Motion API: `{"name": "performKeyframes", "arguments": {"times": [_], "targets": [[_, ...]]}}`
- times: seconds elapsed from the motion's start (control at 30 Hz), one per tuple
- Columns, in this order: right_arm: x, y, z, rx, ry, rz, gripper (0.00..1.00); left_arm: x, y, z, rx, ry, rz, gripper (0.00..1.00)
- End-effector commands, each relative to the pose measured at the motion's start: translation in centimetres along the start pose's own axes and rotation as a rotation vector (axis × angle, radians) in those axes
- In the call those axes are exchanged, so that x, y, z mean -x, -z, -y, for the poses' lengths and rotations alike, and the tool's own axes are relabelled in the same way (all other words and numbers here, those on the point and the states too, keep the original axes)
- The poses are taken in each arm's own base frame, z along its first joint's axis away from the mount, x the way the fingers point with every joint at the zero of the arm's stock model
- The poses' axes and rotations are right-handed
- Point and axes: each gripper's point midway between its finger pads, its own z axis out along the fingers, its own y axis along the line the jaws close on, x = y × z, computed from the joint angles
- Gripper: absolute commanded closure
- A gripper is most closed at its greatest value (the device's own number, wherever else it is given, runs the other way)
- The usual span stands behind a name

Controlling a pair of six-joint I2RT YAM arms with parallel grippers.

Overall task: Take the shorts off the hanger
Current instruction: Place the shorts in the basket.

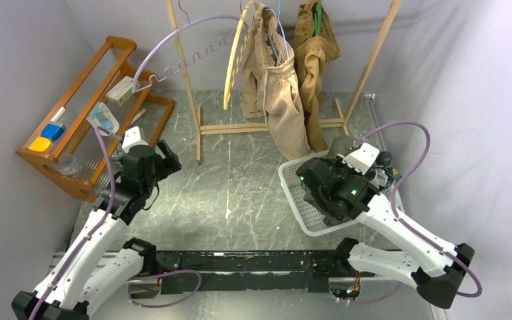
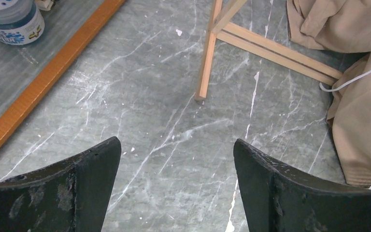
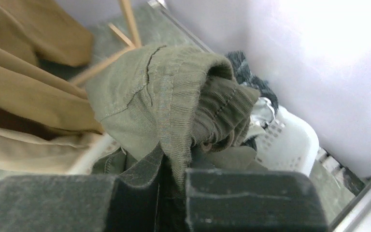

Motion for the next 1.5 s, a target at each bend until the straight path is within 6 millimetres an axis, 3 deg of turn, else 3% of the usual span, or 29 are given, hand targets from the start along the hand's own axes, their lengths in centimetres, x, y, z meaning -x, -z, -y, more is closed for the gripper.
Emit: {"name": "performKeyframes", "arguments": {"times": [0.0, 0.1, 0.23, 0.47, 0.6, 0.7, 0.77, 0.87, 0.93, 1.13, 1.33, 1.47], "targets": [[-3.7, -2.0, -0.4, -0.042, -0.007, -0.094, 1.00, 0.8, 0.2, 1.4, -0.048, 0.010, 0.005, 0.10], [-6.3, -3.9, -0.2, -0.049, -0.029, -0.182, 1.00, 0.7, 0.3, 1.4, -0.059, 0.019, 0.003, 0.10], [-9.3, -6.7, 1.7, -0.103, -0.093, -0.283, 1.00, 0.9, 1.0, 0.6, -0.037, 0.024, 0.022, 0.10], [-18.2, -9.1, 4.8, -0.186, -0.194, -0.530, 1.00, 0.8, 1.5, 0.0, -0.032, 0.038, 0.034, 0.09], [-19.4, -9.7, 5.2, -0.223, -0.193, -0.573, 0.98, 0.5, 1.3, -0.2, -0.020, 0.028, 0.026, 0.09], [-19.0, -9.9, 5.1, -0.214, -0.174, -0.567, 0.91, 0.2, 1.1, -0.1, -0.023, 0.024, 0.017, 0.09], [-17.9, -9.9, 5.5, -0.228, -0.162, -0.547, 0.55, 0.1, 0.9, -0.1, -0.022, 0.022, 0.011, 0.09], [-14.8, -10.2, 5.8, -0.237, -0.143, -0.502, 0.30, 0.2, 1.0, 0.0, -0.027, 0.017, 0.010, 0.09], [-12.9, -10.3, 5.4, -0.208, -0.145, -0.476, 0.20, 0.1, 1.0, 0.1, -0.031, 0.018, 0.011, 0.09], [-9.0, -9.6, 3.8, -0.112, -0.194, -0.454, 0.15, 0.2, 1.0, -0.1, -0.030, 0.015, 0.018, 0.09], [-5.1, -9.1, 5.0, -0.140, -0.185, -0.372, 0.10, 0.3, 1.1, -0.2, -0.026, 0.015, 0.020, 0.09], [-3.5, -8.6, 3.6, -0.048, -0.229, -0.359, 0.11, 0.3, 1.1, -0.1, -0.032, 0.018, 0.021, 0.09]]}}
